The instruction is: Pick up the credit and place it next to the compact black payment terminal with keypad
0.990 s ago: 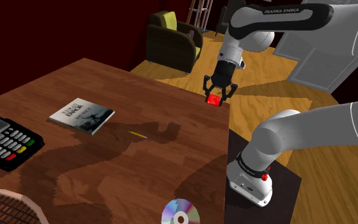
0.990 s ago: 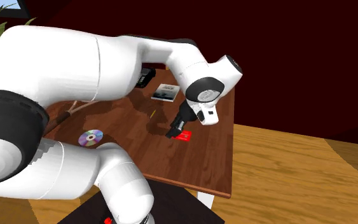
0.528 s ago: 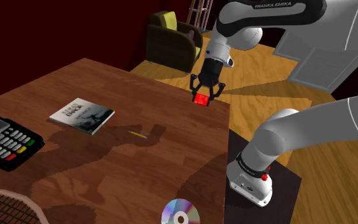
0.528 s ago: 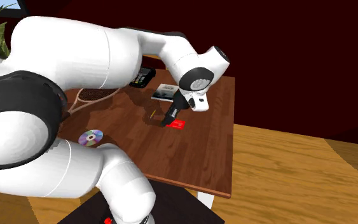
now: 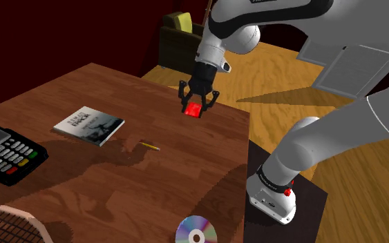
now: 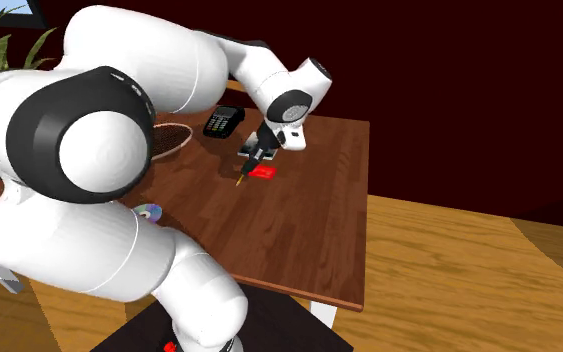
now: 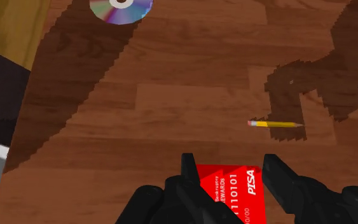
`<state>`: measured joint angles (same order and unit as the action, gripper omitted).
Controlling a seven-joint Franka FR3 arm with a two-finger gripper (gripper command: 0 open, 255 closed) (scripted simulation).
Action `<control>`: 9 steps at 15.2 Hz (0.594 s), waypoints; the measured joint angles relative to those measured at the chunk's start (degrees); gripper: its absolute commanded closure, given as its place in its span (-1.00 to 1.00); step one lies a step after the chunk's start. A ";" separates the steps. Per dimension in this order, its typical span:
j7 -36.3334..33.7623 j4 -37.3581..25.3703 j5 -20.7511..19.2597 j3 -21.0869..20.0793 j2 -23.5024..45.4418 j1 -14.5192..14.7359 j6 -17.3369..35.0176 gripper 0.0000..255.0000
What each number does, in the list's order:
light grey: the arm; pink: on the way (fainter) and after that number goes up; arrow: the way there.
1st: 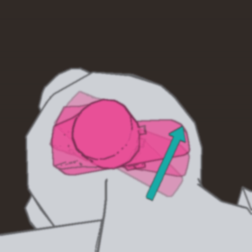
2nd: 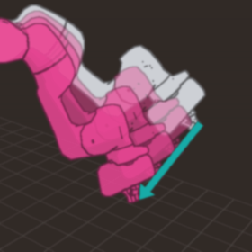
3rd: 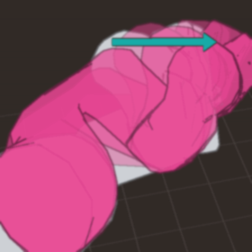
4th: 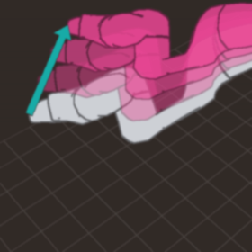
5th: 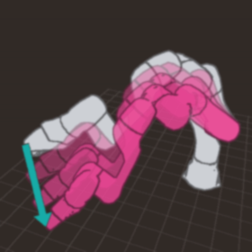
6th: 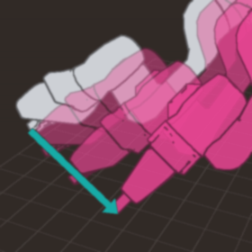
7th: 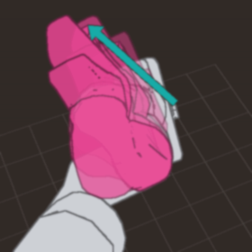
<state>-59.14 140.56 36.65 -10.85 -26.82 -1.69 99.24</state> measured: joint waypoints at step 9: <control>-9.40 -12.15 2.96 -8.66 13.58 3.93 8.05 1.00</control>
<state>-68.55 128.41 39.61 -19.52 -13.25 2.24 107.30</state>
